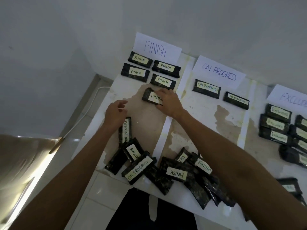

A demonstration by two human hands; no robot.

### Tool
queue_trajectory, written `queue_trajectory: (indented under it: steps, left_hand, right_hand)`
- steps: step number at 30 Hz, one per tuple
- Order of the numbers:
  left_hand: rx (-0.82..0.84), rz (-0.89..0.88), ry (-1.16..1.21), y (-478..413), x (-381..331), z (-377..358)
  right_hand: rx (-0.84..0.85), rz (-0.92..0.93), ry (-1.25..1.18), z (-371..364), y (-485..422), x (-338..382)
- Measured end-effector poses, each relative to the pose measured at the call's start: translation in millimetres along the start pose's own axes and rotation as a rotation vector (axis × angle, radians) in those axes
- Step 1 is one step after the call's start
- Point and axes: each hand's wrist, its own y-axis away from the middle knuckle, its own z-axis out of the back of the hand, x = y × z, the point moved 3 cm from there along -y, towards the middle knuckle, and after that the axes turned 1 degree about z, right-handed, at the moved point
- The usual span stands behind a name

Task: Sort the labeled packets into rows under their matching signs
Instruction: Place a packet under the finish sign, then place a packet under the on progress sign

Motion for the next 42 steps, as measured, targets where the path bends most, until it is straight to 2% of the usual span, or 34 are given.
queue_trajectory:
  steps: [2, 7, 11, 15, 20, 24, 27, 33, 37, 42]
  left_hand:
    - [-0.041, 0.01, -0.081, 16, 12, -4]
    - [-0.024, 0.214, -0.318, 60, 23, -23]
    - [-0.017, 0.144, -0.406, 59, 19, -30]
    - [0.012, 0.015, -0.479, 52, 3, -32]
    - [0.086, -0.295, -0.452, 52, -40, -49]
    - [0.204, -0.478, -0.413, 53, -78, -80]
    - [0.302, -0.613, -0.476, 51, -100, -107]
    - [0.42, -0.752, -0.613, 37, -136, -165]
    - [0.435, -0.803, -0.717, 19, -155, -201]
    - [0.434, -0.924, -0.774, 0, -169, -239]
  right_hand:
    - [-0.011, 0.016, 0.001, 6, 7, 2]
    - [-0.138, -0.028, -0.043, 12, 45, 16]
    - [-0.103, -0.04, -0.072, 0, 84, 18]
    - [-0.074, -0.105, -0.106, -1, 108, 1]
    - [-0.06, -0.133, -0.165, 12, 124, -30]
    - [-0.048, -0.179, -0.181, 18, 132, -54]
    - [-0.064, -0.237, -0.18, 22, 139, -73]
    - [-0.064, -0.366, -0.127, 21, 153, -117]
    - [-0.097, -0.44, -0.096, 22, 159, -149]
    - [-0.162, -0.367, -0.136, 18, 164, -173]
